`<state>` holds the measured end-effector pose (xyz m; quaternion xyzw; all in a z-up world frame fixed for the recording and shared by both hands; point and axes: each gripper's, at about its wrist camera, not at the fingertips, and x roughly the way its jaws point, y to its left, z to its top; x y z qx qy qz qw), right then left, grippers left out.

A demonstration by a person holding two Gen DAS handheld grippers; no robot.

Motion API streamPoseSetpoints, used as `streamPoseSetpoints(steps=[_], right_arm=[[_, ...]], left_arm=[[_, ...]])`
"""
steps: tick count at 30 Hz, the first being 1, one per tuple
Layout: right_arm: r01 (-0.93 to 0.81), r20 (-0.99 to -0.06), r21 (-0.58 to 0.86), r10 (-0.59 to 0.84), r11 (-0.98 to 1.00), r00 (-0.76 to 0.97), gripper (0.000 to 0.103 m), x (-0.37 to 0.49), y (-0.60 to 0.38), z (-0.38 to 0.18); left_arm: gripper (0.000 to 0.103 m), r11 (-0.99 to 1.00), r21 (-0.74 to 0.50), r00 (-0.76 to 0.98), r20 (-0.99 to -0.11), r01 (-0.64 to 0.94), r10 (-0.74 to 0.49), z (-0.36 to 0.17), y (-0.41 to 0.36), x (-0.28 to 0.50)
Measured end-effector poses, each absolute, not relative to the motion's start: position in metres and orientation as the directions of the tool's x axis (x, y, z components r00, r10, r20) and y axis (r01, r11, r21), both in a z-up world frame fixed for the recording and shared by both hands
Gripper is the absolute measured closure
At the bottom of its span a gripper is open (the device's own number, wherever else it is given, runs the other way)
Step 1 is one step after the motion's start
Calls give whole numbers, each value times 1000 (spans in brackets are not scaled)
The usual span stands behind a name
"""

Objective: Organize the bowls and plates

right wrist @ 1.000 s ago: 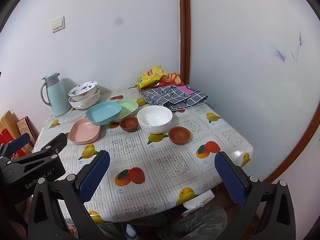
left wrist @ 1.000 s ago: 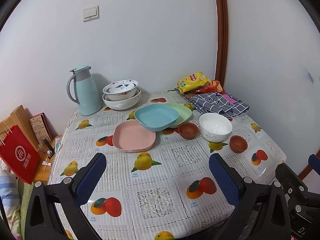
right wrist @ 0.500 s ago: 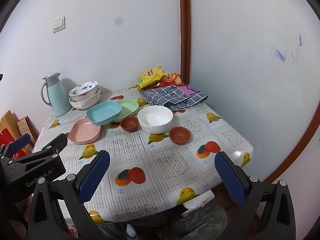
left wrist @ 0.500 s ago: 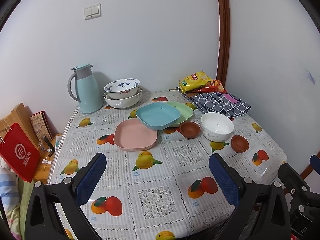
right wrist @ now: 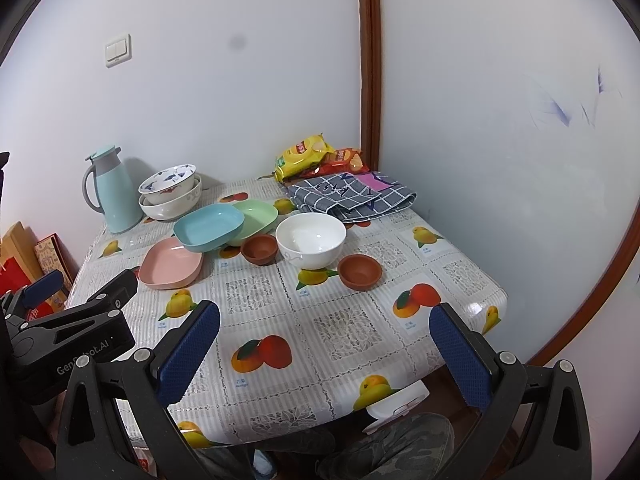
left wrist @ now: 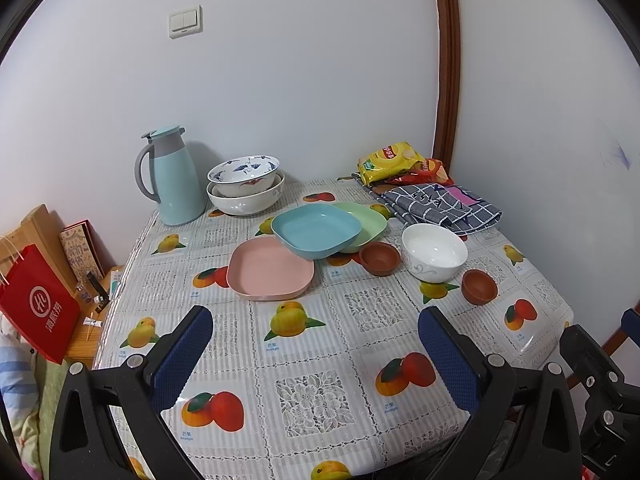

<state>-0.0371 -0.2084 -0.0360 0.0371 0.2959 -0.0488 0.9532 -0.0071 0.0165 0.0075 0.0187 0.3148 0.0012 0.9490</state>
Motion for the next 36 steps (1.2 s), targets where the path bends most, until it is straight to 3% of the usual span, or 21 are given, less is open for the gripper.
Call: streamPoseSetpoints(steps=[36], right_arm=[[105, -574, 45, -60, 993, 817, 0, -25, -204, -44]], left_arm=[[0, 1000, 21, 791, -612, 5, 9, 6, 20, 13]])
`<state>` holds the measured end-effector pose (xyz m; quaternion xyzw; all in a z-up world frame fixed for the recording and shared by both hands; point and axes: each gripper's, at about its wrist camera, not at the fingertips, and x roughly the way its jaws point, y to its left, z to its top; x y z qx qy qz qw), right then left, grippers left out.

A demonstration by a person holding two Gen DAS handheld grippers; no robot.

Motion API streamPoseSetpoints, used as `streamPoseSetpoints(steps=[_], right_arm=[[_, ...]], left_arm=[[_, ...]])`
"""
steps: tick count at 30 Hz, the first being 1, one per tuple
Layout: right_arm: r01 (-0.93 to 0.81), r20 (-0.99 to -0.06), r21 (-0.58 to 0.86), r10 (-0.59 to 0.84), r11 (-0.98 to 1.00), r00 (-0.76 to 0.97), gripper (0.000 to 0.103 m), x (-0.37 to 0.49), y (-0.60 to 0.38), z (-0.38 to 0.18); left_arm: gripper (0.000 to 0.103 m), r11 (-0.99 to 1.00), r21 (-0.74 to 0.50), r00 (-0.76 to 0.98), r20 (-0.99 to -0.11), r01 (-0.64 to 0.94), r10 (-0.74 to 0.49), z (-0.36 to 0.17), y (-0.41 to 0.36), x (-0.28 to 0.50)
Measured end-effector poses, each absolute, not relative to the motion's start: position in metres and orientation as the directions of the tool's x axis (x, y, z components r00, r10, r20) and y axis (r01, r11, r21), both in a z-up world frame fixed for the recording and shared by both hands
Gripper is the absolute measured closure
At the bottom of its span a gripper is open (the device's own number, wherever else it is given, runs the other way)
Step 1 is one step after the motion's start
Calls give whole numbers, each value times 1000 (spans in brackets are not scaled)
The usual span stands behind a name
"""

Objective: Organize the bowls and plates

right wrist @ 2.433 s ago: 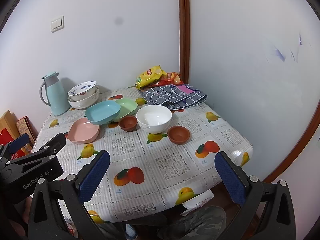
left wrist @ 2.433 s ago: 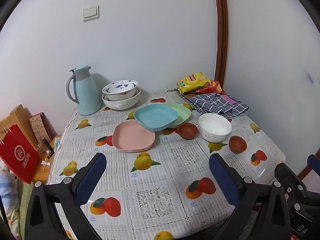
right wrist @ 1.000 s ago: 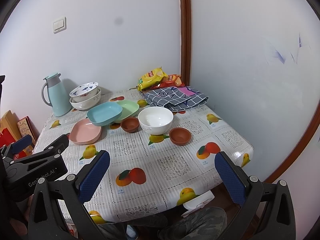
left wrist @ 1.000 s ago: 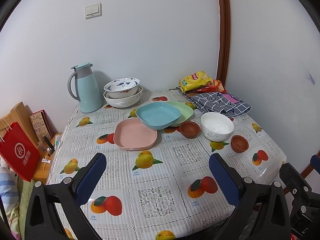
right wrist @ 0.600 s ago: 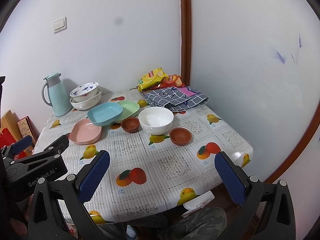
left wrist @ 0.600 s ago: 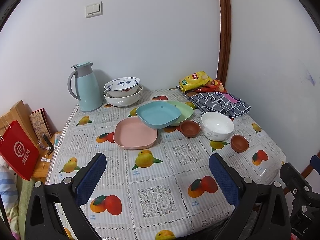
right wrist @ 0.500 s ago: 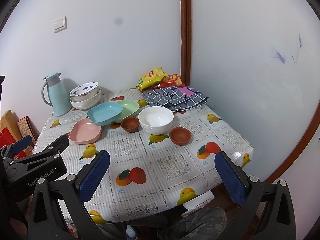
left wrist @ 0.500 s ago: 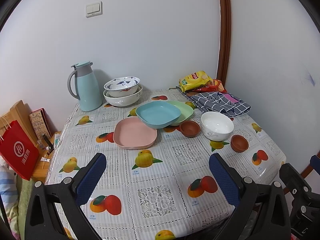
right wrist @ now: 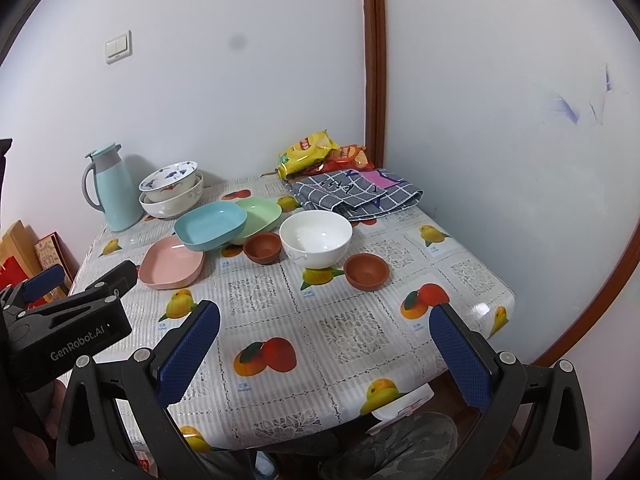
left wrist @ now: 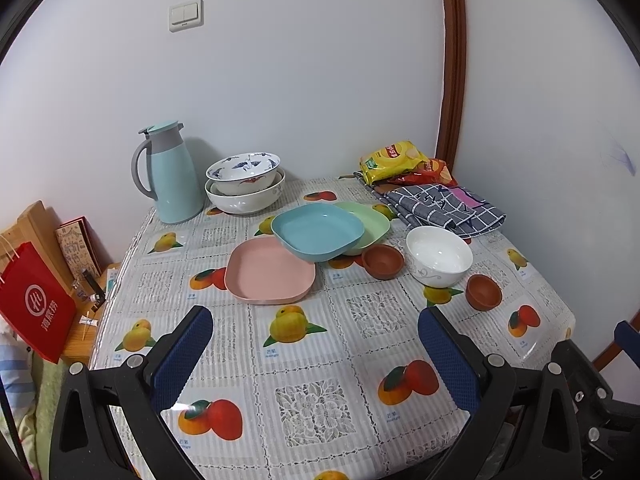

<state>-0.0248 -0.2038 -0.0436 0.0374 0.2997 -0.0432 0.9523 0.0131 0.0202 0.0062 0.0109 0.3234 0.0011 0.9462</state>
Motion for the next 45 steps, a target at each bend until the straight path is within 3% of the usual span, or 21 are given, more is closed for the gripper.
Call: streamPoseSetpoints(steps=[16, 21, 28, 40, 45], right_arm=[[92, -645, -13, -79, 996, 760, 0, 26, -186, -79], [-8, -680, 47, 38, 999, 732, 0, 47, -181, -92], [-65, -691, 62, 90, 996, 717, 0, 79, -172, -102], [-100, -684, 105, 145, 989, 715, 0, 145, -163, -87], [-95, -694, 129, 159, 987, 702, 10, 179, -161, -88]], left_arm=[[0, 1000, 2, 723, -691, 21, -14, -27, 28, 71], [0, 1000, 11, 706, -708, 24, -9, -37, 27, 90], [0, 998, 55, 671, -741, 15, 30, -50, 35, 122], [0, 999, -23, 621, -783, -47, 11, -60, 81, 179], [0, 995, -43, 642, -766, -94, 27, -59, 98, 201]])
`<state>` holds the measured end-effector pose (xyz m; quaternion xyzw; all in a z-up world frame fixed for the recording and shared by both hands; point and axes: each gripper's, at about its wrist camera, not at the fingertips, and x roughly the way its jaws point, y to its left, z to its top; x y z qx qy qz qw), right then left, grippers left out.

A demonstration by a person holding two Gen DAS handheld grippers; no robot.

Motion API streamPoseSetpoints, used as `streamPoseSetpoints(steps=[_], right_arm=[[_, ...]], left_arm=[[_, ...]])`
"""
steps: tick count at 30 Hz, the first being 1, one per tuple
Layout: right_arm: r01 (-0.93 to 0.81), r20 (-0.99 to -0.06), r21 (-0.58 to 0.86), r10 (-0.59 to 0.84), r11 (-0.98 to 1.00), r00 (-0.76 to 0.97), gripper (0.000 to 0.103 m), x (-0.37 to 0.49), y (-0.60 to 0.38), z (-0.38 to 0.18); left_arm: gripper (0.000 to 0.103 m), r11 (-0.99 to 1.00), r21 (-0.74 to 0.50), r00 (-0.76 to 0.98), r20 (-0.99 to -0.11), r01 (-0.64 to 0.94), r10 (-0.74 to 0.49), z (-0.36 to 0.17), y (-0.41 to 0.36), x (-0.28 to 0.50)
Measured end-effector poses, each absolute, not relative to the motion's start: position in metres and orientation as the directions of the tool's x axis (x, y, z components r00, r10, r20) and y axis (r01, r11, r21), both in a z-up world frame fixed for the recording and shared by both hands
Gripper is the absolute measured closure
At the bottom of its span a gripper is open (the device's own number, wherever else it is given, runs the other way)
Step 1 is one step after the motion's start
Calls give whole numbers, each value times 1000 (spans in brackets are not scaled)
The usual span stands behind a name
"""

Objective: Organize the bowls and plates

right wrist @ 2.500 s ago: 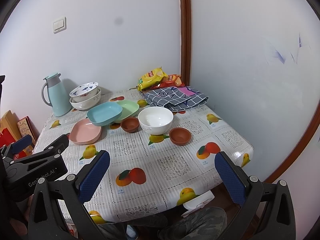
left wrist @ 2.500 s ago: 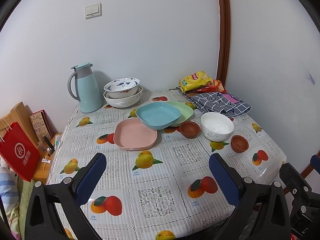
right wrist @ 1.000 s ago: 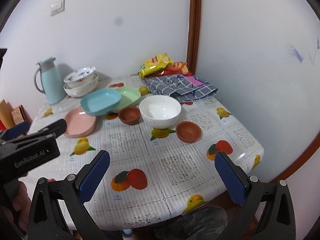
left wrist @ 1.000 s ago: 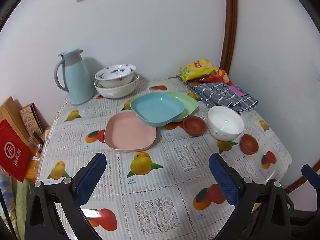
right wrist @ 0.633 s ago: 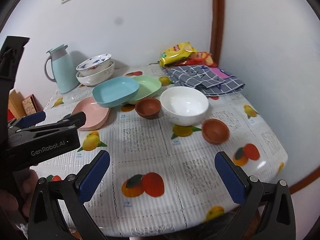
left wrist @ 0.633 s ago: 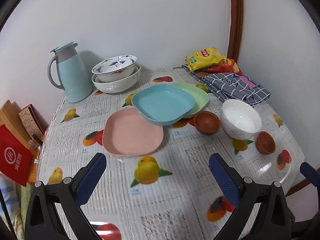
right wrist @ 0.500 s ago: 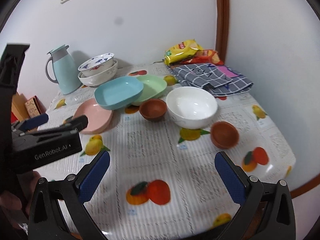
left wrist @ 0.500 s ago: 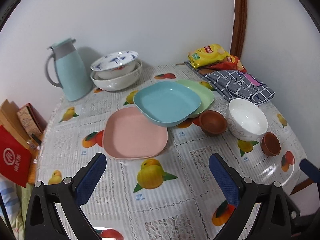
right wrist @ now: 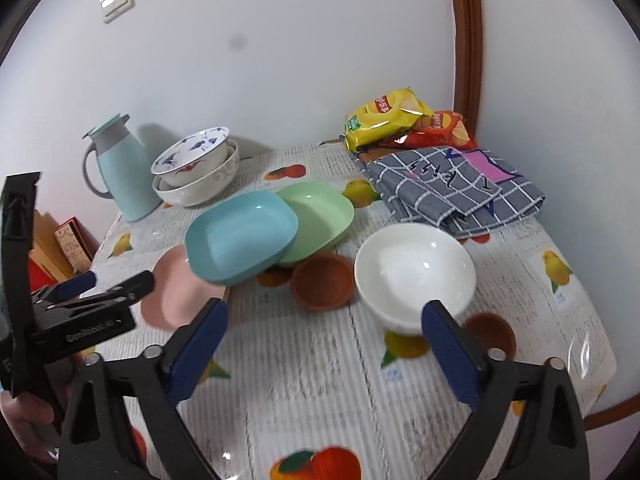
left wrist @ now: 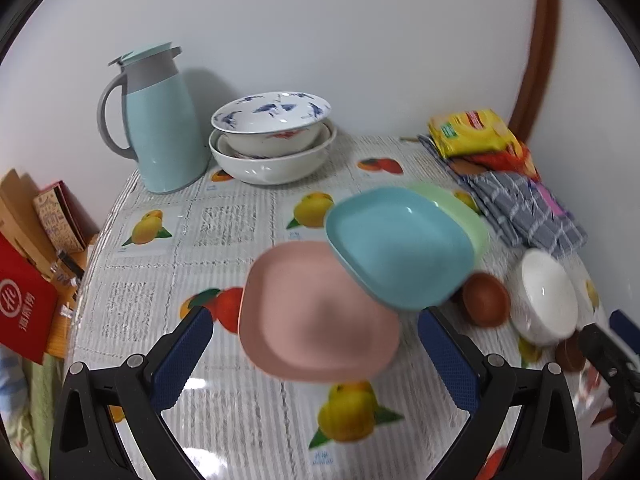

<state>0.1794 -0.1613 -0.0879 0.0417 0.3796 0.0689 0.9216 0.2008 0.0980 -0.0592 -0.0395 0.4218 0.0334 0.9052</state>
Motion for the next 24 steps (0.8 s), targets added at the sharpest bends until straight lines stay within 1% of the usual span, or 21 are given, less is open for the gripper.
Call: streamPoseSetpoints(steps=[2, 4, 6, 8, 10, 14, 15, 16, 18, 19, 21, 23, 24], right_arm=[[-94, -697, 118, 150, 989, 701, 14, 193, -158, -91], [-98, -702, 98, 139, 990, 699, 21, 206, -153, -94], [-115, -711, 80, 138, 990, 690, 25, 218, -147, -99], [-126, -716, 74, 140, 989, 684, 27, 228, -142, -103], [-141, -717, 62, 142, 988, 683, 33, 239, -136, -109], [-159, -729, 65, 155, 985, 667, 36, 259, -130, -118], [-161, -732, 72, 162, 984, 662, 38, 266, -129, -122], [-161, -735, 79, 166, 984, 657, 39, 271, -129, -124], [-159, -739, 95, 177, 983, 651, 40, 282, -129, -127], [-155, -739, 99, 177, 983, 649, 41, 287, -130, -129], [-151, -745, 108, 181, 983, 642, 42, 296, -130, -133], [-150, -751, 113, 183, 982, 634, 42, 302, -129, -136], [-152, -757, 108, 180, 983, 629, 42, 305, -128, -138]], left_arm=[[1, 994, -56, 648, -762, -90, 15, -60, 102, 210], [6, 995, -56, 642, -767, -80, 8, -63, 104, 222], [8, 995, -76, 629, -777, -65, -18, -67, 106, 233], [8, 992, -103, 626, -779, -67, -39, -70, 109, 243], [8, 991, -117, 622, -782, -70, -49, -75, 111, 252], [9, 991, -118, 611, -790, -68, -52, -84, 112, 269], [15, 990, -128, 615, -786, -62, -63, -85, 113, 273], [18, 990, -129, 618, -784, -61, -64, -86, 112, 277], [19, 990, -121, 622, -781, -67, -54, -87, 113, 285], [24, 991, -119, 623, -780, -61, -56, -88, 112, 289], [30, 991, -119, 617, -785, -56, -60, -90, 109, 298], [34, 992, -116, 613, -788, -52, -60, -93, 107, 305], [37, 992, -117, 609, -791, -45, -65, -95, 106, 309]])
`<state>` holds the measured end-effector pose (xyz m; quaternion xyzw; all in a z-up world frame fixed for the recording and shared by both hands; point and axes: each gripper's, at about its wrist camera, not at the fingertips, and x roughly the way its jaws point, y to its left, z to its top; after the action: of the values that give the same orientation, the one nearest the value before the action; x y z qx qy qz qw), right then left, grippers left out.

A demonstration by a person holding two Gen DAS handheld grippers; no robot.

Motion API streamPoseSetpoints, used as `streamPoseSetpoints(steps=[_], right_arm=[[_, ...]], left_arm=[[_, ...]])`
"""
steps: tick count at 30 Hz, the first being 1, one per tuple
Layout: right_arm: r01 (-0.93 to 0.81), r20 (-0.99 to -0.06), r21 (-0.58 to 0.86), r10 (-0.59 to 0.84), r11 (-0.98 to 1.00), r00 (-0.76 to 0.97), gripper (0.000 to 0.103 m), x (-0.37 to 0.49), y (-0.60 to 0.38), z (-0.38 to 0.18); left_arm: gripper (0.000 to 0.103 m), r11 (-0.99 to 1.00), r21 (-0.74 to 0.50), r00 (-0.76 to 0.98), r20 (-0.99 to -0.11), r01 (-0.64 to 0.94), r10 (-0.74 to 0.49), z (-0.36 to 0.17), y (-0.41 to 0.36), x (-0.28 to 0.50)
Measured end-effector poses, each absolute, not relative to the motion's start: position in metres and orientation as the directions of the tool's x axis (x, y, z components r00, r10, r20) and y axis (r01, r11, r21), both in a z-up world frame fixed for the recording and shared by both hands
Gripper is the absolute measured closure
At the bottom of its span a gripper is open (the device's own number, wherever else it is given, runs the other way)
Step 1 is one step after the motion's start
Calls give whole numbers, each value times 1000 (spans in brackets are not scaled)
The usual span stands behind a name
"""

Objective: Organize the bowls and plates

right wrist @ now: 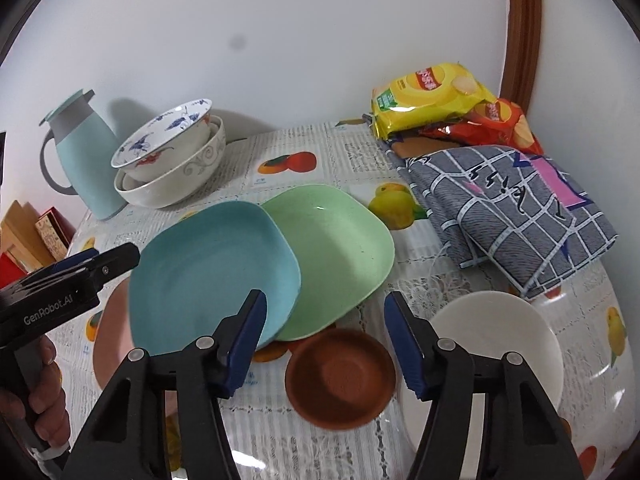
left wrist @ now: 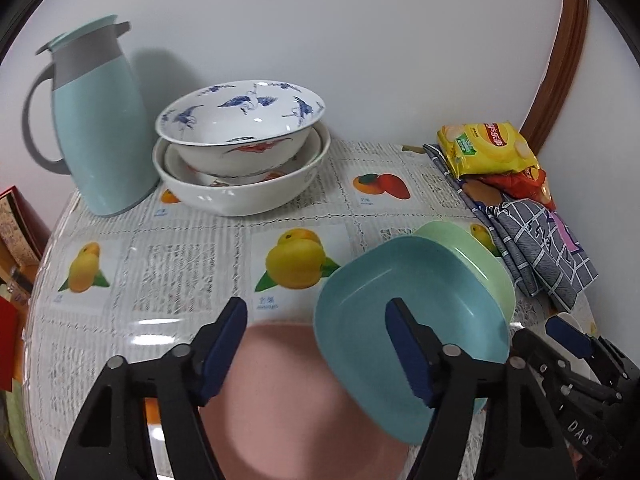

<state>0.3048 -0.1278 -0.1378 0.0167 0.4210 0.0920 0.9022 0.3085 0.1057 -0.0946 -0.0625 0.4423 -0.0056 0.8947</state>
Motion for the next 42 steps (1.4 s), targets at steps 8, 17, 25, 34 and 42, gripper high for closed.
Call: streamPoseSetpoints(steps=[8, 17, 25, 34, 42], right_arm=[[-164, -787, 129, 202, 978, 582, 42, 322, -121, -152], [-175, -813, 120, 198, 977, 548, 48, 341, -107, -167], [-190, -806, 93, 186, 977, 562, 88, 346, -98, -174], [-170, -779, 140, 215, 975, 589, 90, 334, -104, -155], [-183, -760, 149, 231, 972, 607, 90, 304, -97, -134]], left_arm=[[54, 994, -100, 579, -813, -41, -58, -114, 97, 334], [66, 992, -119, 551, -831, -31, -82, -136, 93, 347], [85, 983, -185, 559, -816, -18, -144, -132, 97, 344], [88, 976, -218, 582, -795, -15, -169, -108, 102, 324], [88, 971, -239, 605, -777, -29, -173, -89, 117, 295]])
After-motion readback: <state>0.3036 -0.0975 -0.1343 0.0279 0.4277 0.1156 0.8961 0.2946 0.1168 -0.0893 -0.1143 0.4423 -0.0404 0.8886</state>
